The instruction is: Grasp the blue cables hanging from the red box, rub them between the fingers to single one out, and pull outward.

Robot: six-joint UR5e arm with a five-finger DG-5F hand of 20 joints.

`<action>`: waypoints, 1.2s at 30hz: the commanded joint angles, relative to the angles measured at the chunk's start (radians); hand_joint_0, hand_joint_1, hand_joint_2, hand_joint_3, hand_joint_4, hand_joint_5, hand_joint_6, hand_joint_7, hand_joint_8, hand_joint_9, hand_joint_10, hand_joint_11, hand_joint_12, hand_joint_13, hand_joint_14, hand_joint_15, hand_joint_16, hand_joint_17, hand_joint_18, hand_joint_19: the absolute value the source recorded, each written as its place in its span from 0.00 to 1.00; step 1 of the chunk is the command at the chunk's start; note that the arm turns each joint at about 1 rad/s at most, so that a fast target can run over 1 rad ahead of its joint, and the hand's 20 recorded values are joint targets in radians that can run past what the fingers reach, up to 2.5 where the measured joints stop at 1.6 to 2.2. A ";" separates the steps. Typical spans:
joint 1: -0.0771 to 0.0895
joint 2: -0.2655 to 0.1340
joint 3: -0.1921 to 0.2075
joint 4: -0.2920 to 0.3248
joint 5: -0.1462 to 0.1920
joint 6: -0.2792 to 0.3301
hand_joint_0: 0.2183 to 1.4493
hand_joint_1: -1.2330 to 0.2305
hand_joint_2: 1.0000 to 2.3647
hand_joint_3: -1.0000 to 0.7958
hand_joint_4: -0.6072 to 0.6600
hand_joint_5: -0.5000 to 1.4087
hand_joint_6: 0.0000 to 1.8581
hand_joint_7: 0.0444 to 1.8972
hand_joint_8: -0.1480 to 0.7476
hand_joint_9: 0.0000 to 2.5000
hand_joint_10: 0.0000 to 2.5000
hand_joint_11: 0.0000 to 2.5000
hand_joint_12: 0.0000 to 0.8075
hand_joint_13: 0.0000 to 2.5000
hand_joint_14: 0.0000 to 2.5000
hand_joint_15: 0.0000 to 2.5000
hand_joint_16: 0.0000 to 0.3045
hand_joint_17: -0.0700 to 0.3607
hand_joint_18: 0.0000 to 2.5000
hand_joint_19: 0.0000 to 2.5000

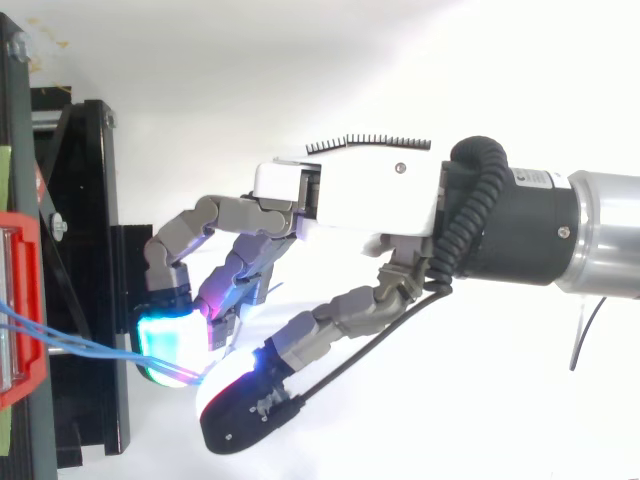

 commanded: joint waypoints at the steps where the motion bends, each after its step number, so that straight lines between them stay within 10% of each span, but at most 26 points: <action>1: 0.001 0.000 0.000 0.000 0.000 0.000 0.30 0.25 0.00 0.28 0.58 0.17 0.47 0.54 0.45 0.37 0.01 0.27 0.44 0.35 0.01 0.25 0.15 0.39 0.32 0.28; 36: 0.001 0.003 0.000 0.000 0.000 0.000 0.29 0.35 0.01 0.40 0.53 0.19 0.45 0.60 0.44 0.41 0.01 0.21 0.45 0.38 0.01 0.25 0.15 0.39 0.33 0.29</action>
